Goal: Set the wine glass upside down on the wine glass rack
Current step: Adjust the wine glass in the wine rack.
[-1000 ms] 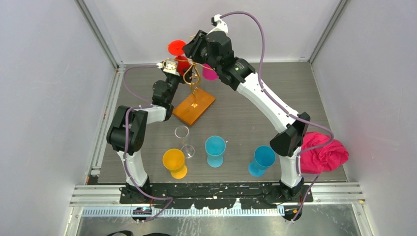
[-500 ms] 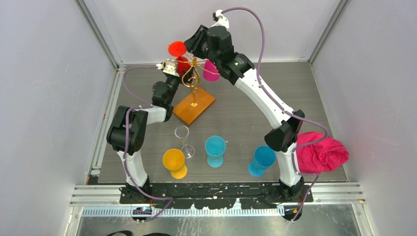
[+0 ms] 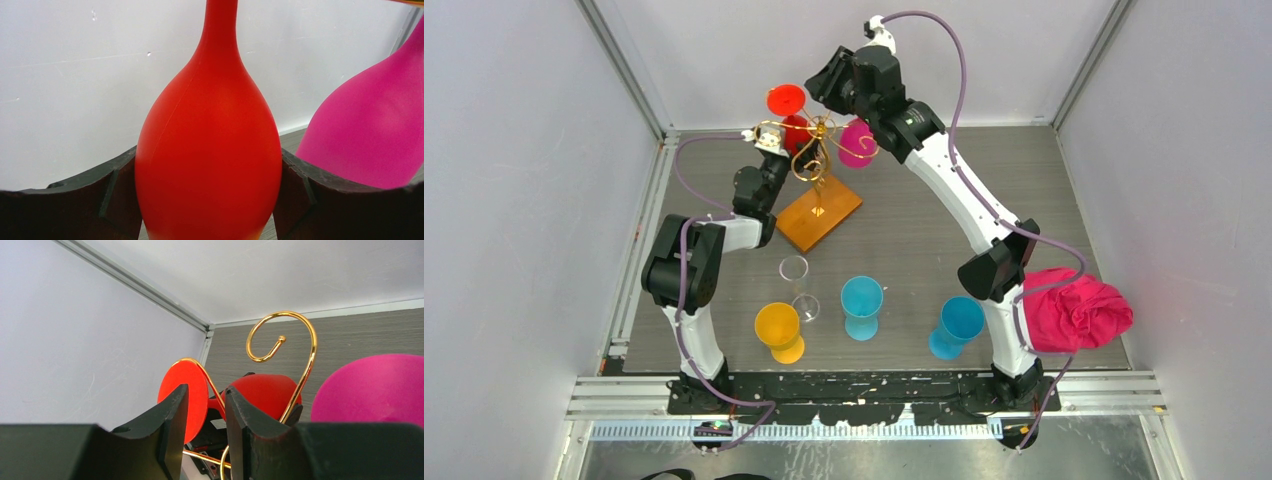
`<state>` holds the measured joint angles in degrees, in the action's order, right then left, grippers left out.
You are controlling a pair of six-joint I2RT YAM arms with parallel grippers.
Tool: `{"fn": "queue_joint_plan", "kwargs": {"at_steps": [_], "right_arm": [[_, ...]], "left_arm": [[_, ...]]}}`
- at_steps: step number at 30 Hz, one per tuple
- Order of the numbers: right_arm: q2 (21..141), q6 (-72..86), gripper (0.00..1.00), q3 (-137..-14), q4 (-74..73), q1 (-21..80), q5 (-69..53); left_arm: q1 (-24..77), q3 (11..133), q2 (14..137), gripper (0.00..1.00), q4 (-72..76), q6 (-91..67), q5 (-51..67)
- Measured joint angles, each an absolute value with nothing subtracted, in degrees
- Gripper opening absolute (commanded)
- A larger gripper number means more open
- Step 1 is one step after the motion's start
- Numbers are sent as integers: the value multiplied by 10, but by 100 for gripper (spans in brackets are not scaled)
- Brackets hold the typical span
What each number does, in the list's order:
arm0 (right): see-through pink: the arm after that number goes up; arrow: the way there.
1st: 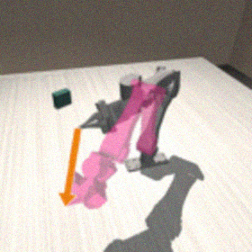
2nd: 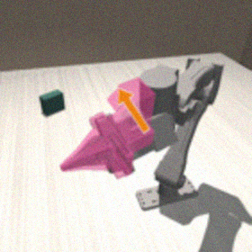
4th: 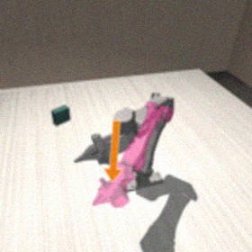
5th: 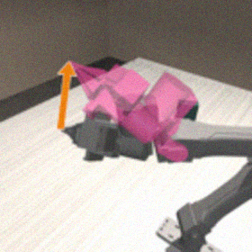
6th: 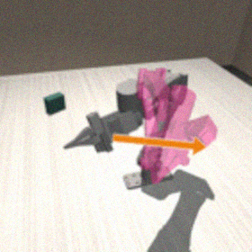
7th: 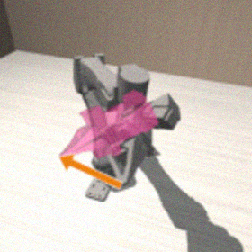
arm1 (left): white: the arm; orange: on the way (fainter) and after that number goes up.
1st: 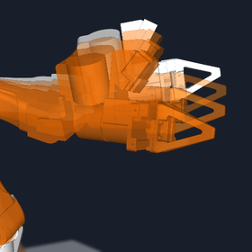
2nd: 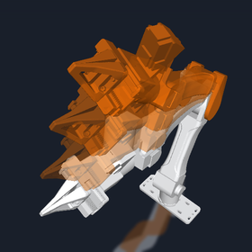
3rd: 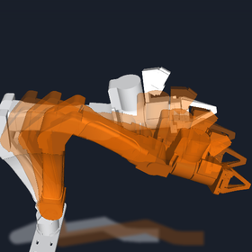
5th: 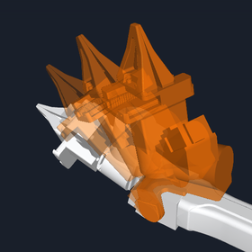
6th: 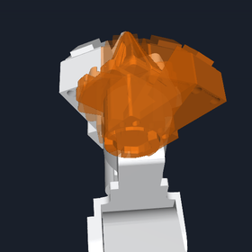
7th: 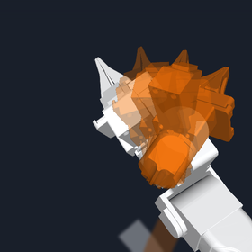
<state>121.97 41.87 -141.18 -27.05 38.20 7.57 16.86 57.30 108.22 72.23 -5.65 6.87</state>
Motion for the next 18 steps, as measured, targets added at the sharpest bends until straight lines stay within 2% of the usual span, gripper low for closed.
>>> {"fn": "queue_joint_plan", "kwargs": {"at_steps": [18], "right_arm": [[1249,440,39,-1439,-289,370,6]], "left_arm": [[169,573,1084,76,728,-56,77]]}}
